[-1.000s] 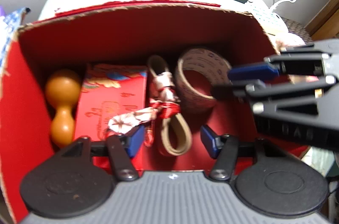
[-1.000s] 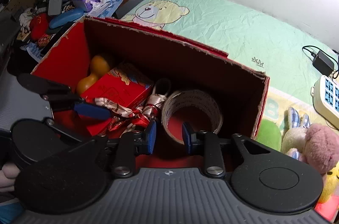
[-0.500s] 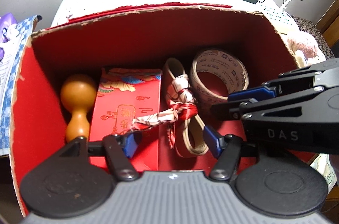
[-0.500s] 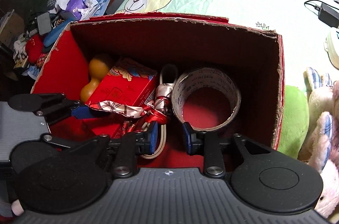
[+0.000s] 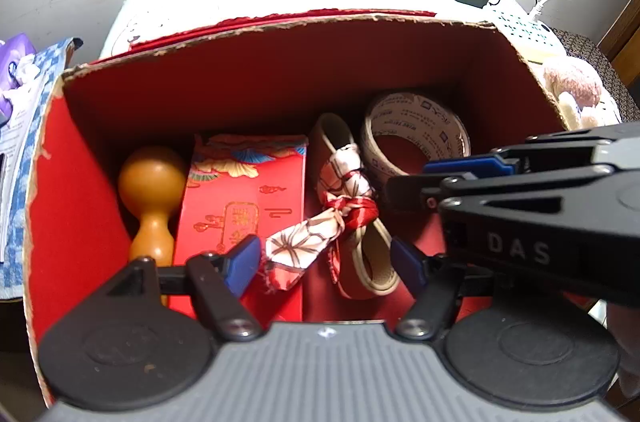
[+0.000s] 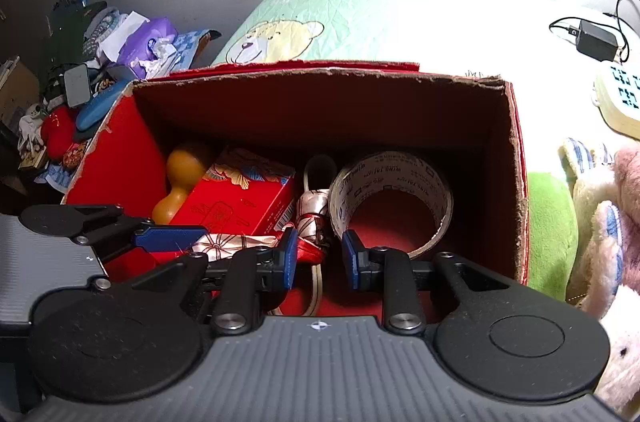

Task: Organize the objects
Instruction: 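Withdraw the right gripper up and back out of the box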

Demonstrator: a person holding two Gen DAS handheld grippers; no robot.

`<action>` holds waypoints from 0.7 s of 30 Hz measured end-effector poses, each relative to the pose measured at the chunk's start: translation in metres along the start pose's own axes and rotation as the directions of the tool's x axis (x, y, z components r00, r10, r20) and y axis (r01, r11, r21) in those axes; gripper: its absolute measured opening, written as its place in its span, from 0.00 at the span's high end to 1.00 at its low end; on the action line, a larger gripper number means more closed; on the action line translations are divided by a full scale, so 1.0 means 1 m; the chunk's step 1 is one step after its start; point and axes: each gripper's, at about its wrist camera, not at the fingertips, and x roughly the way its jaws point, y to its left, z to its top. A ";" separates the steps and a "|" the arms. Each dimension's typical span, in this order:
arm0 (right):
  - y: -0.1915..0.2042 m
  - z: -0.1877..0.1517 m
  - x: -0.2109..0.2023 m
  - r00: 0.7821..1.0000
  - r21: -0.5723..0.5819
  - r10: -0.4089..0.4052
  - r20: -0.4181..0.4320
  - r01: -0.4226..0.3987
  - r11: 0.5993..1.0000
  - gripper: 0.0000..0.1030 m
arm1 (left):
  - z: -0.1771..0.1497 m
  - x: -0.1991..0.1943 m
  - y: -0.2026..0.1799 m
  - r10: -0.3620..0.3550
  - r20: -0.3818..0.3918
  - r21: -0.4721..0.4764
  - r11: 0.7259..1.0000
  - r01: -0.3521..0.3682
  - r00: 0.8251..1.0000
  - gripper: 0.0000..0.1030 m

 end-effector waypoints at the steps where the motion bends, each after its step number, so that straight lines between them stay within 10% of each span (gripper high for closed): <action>1: 0.001 -0.001 -0.002 1.000 -0.003 -0.009 0.017 0.009 1.000 0.74 | 0.000 0.000 0.000 0.000 0.001 -0.002 1.000 0.000 1.000 0.29; 21: -0.006 -0.022 -0.047 0.987 0.147 -0.058 0.153 0.035 0.988 0.72 | -0.001 -0.029 -0.012 0.062 0.076 0.029 0.998 -0.064 0.995 0.27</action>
